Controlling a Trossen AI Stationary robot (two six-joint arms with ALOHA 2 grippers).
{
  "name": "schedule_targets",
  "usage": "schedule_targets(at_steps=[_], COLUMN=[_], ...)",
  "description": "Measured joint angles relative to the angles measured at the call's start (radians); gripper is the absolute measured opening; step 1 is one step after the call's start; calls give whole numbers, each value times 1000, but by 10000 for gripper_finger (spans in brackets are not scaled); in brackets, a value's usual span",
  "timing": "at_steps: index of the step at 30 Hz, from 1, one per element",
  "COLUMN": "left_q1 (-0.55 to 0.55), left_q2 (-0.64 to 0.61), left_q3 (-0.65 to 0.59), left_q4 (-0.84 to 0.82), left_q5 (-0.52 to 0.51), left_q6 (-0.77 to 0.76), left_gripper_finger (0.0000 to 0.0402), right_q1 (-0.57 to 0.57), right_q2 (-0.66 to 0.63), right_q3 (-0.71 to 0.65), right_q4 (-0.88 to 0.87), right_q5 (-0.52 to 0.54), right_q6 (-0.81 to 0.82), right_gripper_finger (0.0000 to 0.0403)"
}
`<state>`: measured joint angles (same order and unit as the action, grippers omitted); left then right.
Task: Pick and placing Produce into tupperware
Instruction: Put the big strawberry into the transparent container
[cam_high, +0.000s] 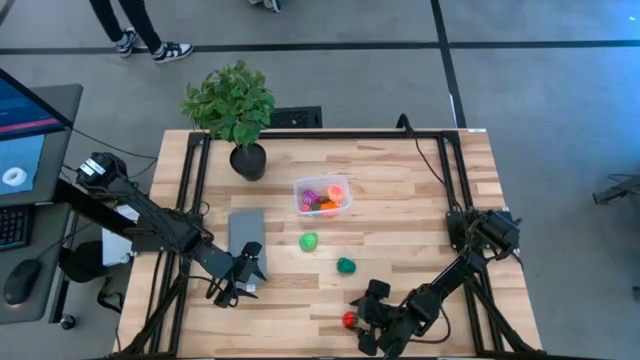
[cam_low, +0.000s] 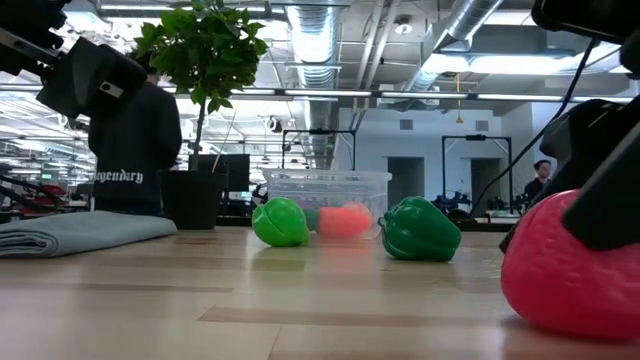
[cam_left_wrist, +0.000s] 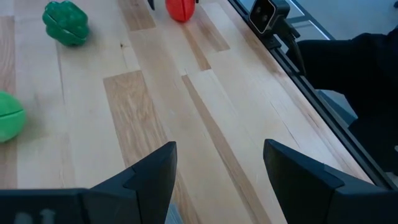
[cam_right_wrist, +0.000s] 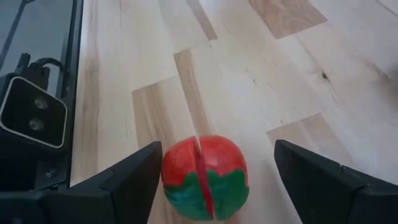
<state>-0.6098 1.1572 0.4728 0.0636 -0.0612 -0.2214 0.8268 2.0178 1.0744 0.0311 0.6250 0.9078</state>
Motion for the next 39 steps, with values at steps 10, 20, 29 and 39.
schedule_targets(at_steps=[10,20,29,39], left_q1=[0,0,0,0], left_q2=[0,0,0,0], left_q3=[0,0,0,0], left_q4=[5,10,18,18], left_q5=[0,-1,-8,-8], left_q6=[1,1,0,0], left_gripper_finger=[231,231,231,231], right_q1=[-5,22,22,22], right_q2=[73,102,102,103], right_q3=[14,49,47,47], right_q4=[27,18,14,15], right_q5=[-18,50,57,61], right_q6=[24,6,9,23], right_gripper_finger=[309,305,263,223])
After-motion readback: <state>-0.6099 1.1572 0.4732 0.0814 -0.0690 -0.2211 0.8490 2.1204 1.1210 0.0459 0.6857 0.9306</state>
